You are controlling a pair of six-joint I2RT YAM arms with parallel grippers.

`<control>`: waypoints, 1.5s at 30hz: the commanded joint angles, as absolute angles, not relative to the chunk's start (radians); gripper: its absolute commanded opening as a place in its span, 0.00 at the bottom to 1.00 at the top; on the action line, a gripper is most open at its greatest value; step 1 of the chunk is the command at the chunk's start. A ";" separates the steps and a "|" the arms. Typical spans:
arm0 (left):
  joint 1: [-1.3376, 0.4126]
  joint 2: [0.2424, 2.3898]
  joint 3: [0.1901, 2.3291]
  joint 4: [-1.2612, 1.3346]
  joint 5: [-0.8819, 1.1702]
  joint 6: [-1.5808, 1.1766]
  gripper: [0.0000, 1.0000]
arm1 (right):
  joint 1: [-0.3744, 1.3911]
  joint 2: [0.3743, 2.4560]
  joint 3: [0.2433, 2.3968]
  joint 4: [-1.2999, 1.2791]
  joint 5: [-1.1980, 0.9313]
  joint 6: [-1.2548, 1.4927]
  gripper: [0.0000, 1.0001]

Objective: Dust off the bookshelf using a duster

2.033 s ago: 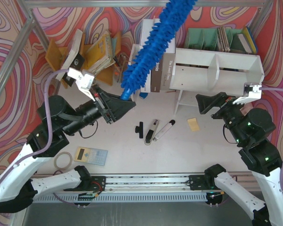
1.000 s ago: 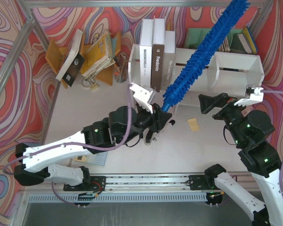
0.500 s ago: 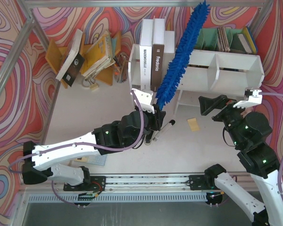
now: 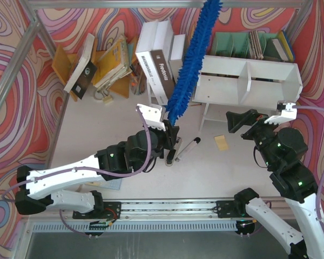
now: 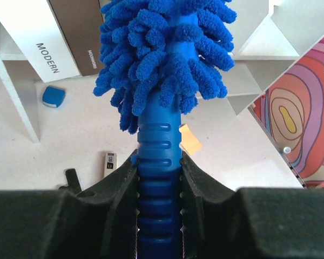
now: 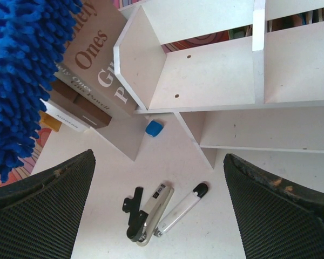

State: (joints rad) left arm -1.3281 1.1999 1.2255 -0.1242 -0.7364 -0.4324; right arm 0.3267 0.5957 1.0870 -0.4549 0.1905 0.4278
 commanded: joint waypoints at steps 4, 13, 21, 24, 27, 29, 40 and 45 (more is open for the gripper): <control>-1.329 1.162 1.216 -0.053 -0.758 -0.390 0.00 | 0.324 0.591 1.088 -0.439 0.196 0.439 0.90; -1.329 1.244 1.325 -0.110 -0.726 -0.388 0.00 | 0.324 0.612 1.137 -0.446 0.150 0.439 0.90; -1.347 1.408 1.570 -0.435 -0.831 -0.451 0.00 | 0.324 0.590 1.143 -0.472 0.197 0.426 0.90; -1.348 1.460 1.650 -0.535 -0.847 -0.470 0.00 | 0.323 0.581 1.150 -0.483 0.218 0.415 0.90; -1.348 1.520 1.735 -0.630 -0.849 -0.492 0.00 | 0.323 0.578 1.162 -0.495 0.237 0.404 0.90; -1.347 1.560 1.792 -0.699 -0.850 -0.502 0.00 | 0.323 0.576 1.171 -0.503 0.252 0.397 0.90; -1.348 1.700 1.952 -0.831 -0.799 -0.507 0.00 | 0.323 0.554 1.203 -0.524 0.350 0.361 0.90; -1.351 1.736 1.979 -0.808 -0.723 -0.465 0.00 | 0.323 0.538 1.210 -0.522 0.402 0.353 0.90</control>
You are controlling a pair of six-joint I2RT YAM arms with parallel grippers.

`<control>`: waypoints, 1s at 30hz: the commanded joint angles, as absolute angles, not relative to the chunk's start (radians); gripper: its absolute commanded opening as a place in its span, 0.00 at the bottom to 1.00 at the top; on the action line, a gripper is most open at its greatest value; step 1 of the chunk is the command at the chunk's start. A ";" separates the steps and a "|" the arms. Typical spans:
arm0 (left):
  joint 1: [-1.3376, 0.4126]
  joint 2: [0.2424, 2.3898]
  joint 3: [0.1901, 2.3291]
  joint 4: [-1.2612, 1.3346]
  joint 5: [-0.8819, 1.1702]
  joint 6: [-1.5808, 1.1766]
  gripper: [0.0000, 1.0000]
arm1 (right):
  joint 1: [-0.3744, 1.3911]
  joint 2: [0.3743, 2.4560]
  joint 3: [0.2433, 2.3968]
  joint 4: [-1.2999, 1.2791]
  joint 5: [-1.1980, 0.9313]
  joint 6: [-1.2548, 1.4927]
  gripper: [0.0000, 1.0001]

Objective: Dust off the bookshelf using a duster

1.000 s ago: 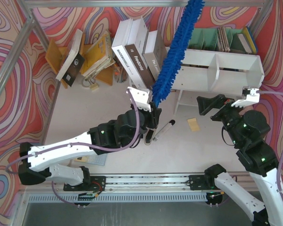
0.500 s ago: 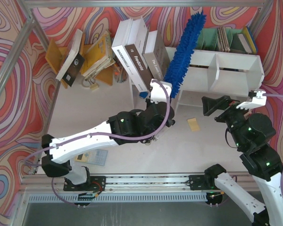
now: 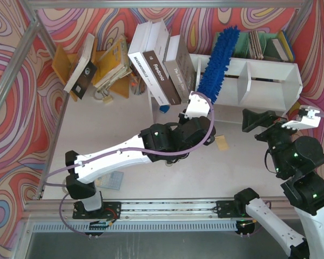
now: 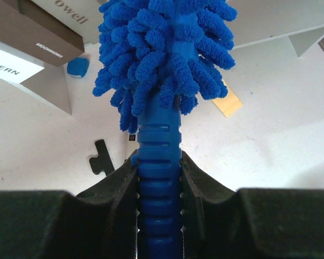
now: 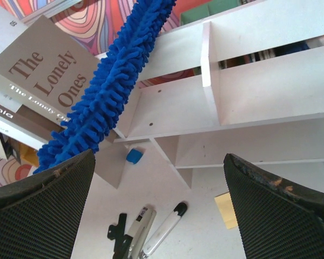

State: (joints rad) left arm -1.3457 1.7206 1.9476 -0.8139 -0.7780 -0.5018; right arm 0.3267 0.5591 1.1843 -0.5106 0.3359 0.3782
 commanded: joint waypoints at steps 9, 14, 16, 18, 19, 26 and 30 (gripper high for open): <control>-1.408 1.760 1.986 -0.701 -0.648 -0.360 0.00 | 0.323 0.508 1.209 -0.508 0.506 0.347 0.91; -1.442 1.728 1.946 -0.634 -0.649 -0.304 0.00 | 0.324 0.498 1.202 -0.500 0.542 0.345 0.91; -1.444 1.701 1.918 -0.619 -0.678 -0.303 0.00 | 0.323 0.493 1.190 -0.495 0.555 0.342 0.91; -1.443 1.668 1.876 -0.601 -0.739 -0.293 0.00 | 0.324 0.487 1.169 -0.484 0.569 0.333 0.91; -1.443 1.652 1.856 -0.593 -0.768 -0.287 0.00 | 0.324 0.486 1.158 -0.482 0.575 0.332 0.91; -1.413 1.572 1.800 -0.617 -0.875 -0.277 0.00 | 0.324 0.471 1.069 -0.474 0.586 0.328 0.91; -1.395 1.582 1.824 -0.658 -0.895 -0.277 0.00 | 0.324 0.460 1.020 -0.470 0.584 0.331 0.91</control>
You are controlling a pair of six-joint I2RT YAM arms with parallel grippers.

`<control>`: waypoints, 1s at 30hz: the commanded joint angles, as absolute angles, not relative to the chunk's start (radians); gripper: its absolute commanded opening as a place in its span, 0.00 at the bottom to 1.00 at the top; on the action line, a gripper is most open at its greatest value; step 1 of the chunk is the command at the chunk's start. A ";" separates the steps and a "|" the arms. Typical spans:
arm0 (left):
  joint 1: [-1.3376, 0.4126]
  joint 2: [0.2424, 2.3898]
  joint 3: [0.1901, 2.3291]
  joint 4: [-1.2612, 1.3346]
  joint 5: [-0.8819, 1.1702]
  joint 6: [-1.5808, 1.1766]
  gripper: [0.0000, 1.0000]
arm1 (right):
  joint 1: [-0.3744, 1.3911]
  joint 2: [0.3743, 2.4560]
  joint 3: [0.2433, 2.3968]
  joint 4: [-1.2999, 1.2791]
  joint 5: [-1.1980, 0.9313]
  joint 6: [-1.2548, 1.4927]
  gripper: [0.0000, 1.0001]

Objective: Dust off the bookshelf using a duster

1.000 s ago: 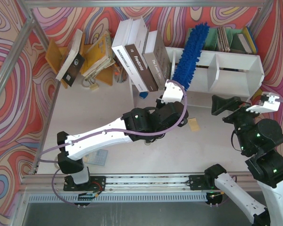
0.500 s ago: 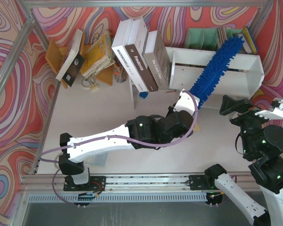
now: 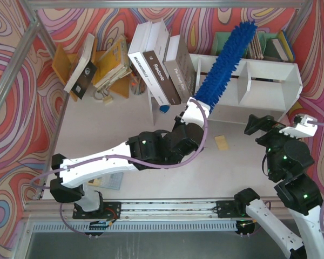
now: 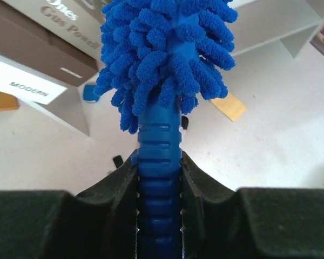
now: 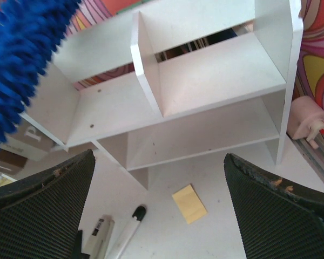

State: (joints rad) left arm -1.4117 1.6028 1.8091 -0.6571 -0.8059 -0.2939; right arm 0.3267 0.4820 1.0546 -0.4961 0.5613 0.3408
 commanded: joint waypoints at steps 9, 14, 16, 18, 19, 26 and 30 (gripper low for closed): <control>-1.367 1.688 1.910 -0.729 -0.905 -0.266 0.00 | 0.324 0.410 0.934 -0.462 0.619 0.304 0.91; -1.364 1.750 1.965 -0.755 -0.868 -0.248 0.00 | 0.323 0.351 0.870 -0.438 0.667 0.270 0.91; -1.364 1.770 1.991 -0.760 -0.844 -0.232 0.00 | 0.323 0.337 0.856 -0.437 0.671 0.266 0.91; -1.364 1.778 2.002 -0.753 -0.824 -0.215 0.00 | 0.323 0.324 0.845 -0.435 0.683 0.264 0.91; -1.365 1.781 2.001 -0.743 -0.818 -0.206 0.00 | 0.323 0.317 0.840 -0.433 0.692 0.264 0.91; -1.394 1.787 2.012 -0.670 -0.791 -0.099 0.00 | 0.324 0.253 0.808 -0.405 0.733 0.261 0.91; -1.404 1.789 2.013 -0.641 -0.726 -0.052 0.00 | 0.324 0.230 0.800 -0.400 0.755 0.267 0.91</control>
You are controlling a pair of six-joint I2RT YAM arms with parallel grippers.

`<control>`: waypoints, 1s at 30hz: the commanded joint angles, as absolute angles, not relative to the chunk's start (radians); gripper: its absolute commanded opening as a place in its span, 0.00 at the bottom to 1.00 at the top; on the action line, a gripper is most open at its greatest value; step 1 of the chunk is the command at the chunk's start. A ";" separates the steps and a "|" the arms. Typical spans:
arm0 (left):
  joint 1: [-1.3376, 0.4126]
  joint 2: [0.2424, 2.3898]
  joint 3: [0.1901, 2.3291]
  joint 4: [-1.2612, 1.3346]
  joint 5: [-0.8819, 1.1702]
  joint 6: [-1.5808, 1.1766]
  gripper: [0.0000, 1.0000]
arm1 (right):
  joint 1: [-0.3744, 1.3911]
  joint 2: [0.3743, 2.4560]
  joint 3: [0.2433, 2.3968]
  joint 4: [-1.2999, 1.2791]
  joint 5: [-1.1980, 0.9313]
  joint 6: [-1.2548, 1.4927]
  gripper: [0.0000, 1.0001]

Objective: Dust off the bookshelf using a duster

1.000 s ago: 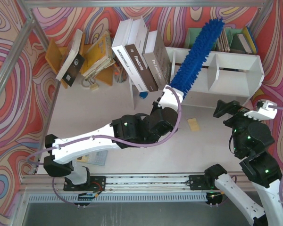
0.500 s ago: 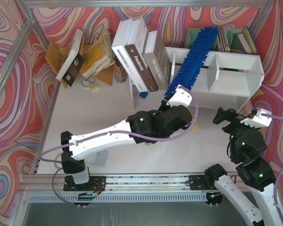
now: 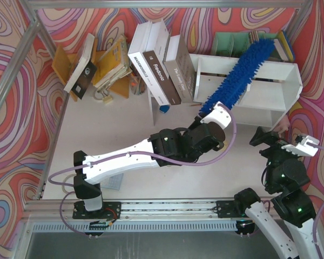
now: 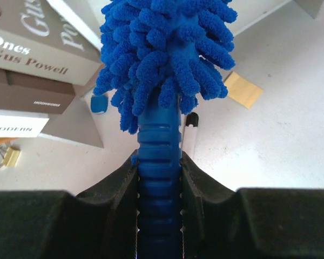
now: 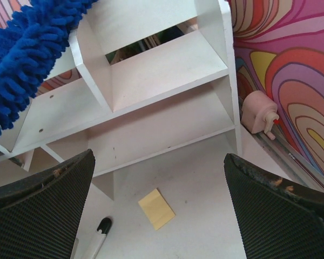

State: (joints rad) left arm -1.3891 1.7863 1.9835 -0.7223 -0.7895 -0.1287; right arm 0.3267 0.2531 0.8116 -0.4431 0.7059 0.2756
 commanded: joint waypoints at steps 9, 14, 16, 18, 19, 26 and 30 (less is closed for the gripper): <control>-1.422 1.750 1.963 -0.563 -0.646 0.022 0.00 | 0.324 0.198 0.790 -0.407 0.845 0.302 0.91; -1.416 1.735 1.958 -0.523 -0.610 0.068 0.00 | 0.324 0.187 0.789 -0.410 0.848 0.308 0.91; -1.400 1.739 1.970 -0.528 -0.592 0.067 0.00 | 0.323 0.183 0.790 -0.413 0.853 0.310 0.91; -1.382 1.746 1.980 -0.540 -0.577 0.061 0.00 | 0.324 0.175 0.788 -0.414 0.853 0.311 0.91; -1.374 1.748 1.982 -0.541 -0.573 0.060 0.00 | 0.324 0.171 0.787 -0.413 0.853 0.312 0.91; -1.345 1.774 2.017 -0.564 -0.579 0.066 0.00 | 0.324 0.165 0.784 -0.408 0.840 0.307 0.91; -1.344 1.794 2.042 -0.582 -0.554 0.072 0.00 | 0.324 0.168 0.784 -0.408 0.835 0.305 0.91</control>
